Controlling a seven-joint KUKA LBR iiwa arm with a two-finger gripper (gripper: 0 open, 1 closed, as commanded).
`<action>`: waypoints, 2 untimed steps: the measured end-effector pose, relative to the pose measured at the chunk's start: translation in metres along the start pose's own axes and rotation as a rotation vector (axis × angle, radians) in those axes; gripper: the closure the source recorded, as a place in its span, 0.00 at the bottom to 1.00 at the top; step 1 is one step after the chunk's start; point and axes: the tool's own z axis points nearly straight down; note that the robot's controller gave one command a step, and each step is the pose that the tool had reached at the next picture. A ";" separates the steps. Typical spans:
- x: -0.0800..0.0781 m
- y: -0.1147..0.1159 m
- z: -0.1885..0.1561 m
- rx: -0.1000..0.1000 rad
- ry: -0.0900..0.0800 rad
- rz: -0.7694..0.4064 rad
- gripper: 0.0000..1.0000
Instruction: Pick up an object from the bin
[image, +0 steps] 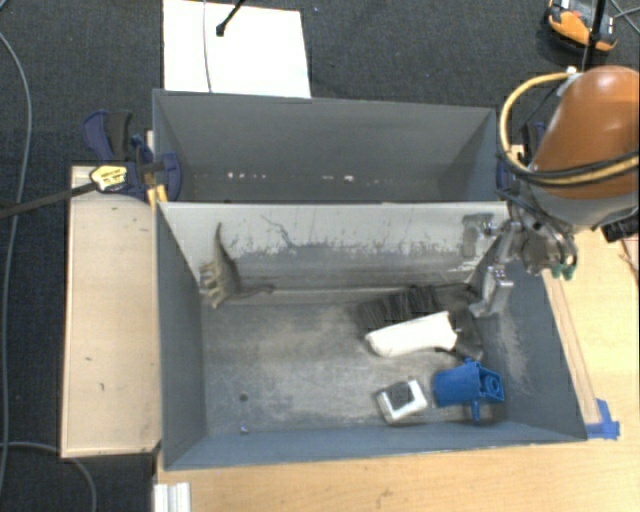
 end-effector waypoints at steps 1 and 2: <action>-0.001 0.000 -0.005 0.001 -0.008 -0.002 0.00; 0.005 -0.002 0.042 0.002 -0.015 -0.035 0.00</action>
Offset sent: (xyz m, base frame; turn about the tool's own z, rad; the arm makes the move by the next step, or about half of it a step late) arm -0.0172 -0.0057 -0.1101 -0.0763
